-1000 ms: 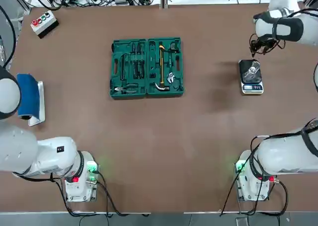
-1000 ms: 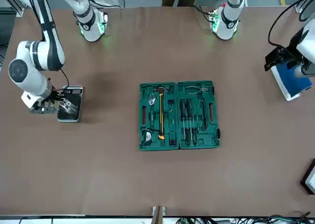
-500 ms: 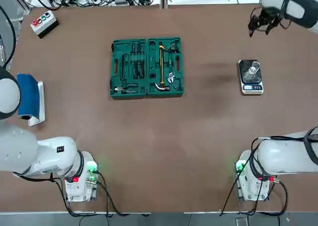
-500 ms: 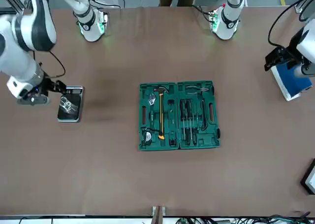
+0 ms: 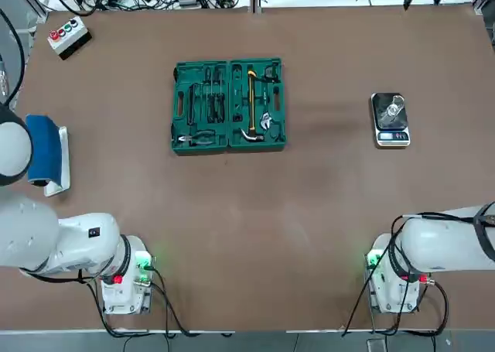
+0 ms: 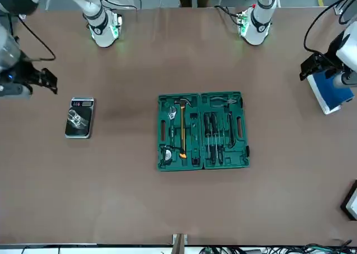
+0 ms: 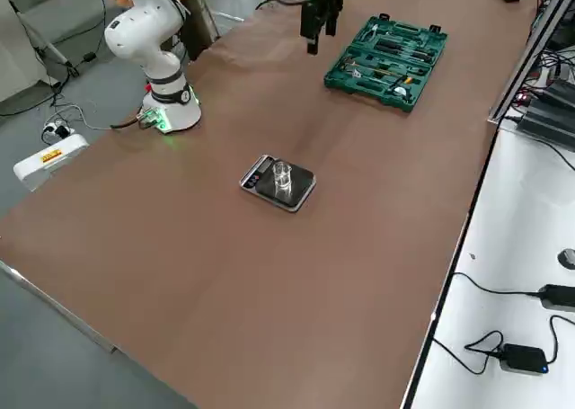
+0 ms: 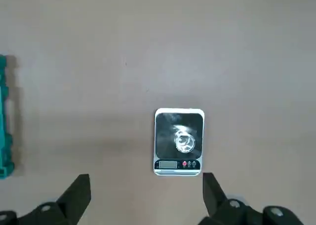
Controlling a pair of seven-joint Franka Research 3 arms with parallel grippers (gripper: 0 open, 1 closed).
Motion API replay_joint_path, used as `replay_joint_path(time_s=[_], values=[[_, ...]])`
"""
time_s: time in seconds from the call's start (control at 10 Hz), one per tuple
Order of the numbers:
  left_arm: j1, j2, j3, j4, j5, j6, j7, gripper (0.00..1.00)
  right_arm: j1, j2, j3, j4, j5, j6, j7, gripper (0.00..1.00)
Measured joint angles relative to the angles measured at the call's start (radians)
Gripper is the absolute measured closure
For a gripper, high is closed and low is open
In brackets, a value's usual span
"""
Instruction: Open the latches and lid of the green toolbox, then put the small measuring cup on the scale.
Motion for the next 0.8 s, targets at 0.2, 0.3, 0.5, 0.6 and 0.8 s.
replay_joint_path(time_s=[0.2,0.3,0.5,0.6,0.8], values=[[0.000,0.000,0.000,0.000,0.000,0.000,0.000,0.00,-0.009,0.019,-0.002,0.085,0.000,0.000,0.000,0.00],[0.000,0.000,0.000,0.000,0.000,0.000,0.000,0.00,-0.010,0.036,-0.002,0.114,0.000,-0.001,0.000,0.00],[0.000,0.000,0.000,0.000,0.000,0.000,0.000,0.00,-0.011,0.060,-0.002,0.130,0.000,-0.004,0.050,0.00],[0.000,0.000,0.000,0.000,0.000,0.000,0.000,0.00,-0.011,0.064,-0.002,0.131,0.000,-0.012,0.084,0.00],[0.000,0.000,0.001,0.000,0.000,0.000,0.000,0.00,-0.011,0.065,-0.003,0.131,0.004,-0.025,0.126,0.00]])
